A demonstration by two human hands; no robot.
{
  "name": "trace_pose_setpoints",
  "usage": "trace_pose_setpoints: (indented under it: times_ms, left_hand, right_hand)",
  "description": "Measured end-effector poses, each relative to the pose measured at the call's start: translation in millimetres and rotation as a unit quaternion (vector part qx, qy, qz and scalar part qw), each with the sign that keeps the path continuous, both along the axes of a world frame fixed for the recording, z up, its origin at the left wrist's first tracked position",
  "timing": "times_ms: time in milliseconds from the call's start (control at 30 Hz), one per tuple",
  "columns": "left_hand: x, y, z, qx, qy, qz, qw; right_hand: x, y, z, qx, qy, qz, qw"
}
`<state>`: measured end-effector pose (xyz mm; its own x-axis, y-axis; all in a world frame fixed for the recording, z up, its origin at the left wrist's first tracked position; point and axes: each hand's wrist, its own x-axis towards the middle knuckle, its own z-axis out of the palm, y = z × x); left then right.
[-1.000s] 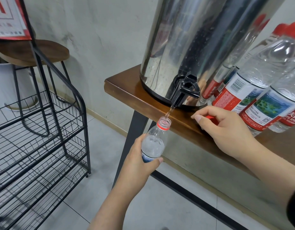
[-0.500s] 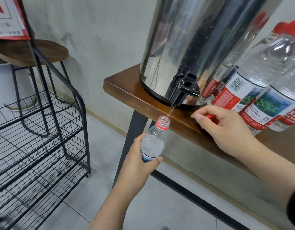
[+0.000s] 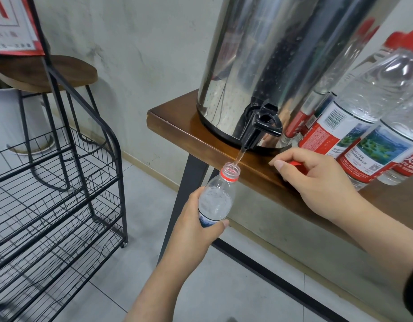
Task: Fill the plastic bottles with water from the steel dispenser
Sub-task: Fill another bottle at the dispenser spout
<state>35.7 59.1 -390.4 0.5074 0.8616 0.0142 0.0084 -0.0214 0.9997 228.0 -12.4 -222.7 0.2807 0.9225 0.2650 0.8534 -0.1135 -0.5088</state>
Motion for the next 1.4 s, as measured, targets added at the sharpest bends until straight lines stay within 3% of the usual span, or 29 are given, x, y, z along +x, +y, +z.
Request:
trace_pose_setpoints:
  times_ms: [1400]
  left_hand:
    - [0.8, -1.2, -0.2, -0.011, -0.009, 0.0, 1.0]
  right_hand:
    - [-1.7, -0.1, 1.3, -0.008, 0.011, 0.001, 1.0]
